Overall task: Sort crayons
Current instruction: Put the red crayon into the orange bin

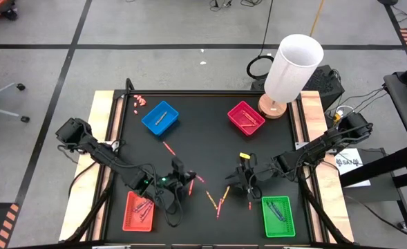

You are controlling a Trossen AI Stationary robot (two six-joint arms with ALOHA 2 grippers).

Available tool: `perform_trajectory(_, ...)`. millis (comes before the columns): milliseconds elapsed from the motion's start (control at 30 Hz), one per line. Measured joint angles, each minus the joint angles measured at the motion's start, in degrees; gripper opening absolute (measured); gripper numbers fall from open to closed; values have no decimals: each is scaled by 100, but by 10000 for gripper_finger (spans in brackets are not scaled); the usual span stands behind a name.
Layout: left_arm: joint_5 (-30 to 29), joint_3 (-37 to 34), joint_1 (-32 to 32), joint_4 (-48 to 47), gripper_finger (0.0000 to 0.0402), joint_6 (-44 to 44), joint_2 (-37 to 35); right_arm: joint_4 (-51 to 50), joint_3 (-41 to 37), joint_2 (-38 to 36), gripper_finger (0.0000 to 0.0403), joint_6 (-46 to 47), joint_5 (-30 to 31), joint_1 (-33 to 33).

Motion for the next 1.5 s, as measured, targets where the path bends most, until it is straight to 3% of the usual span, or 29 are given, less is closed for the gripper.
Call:
perform_trajectory(867,3,2,0,1,15,-4640,0,2,0,0,100,556,-2,9)
perform_trajectory(1133,45,2,0,-1,15,-5487,0,2,0,0,100,664,-4,11)
perform_trajectory(1500,46,2,3,-3,15,-5490,0,2,0,0,100,612,-3,11)
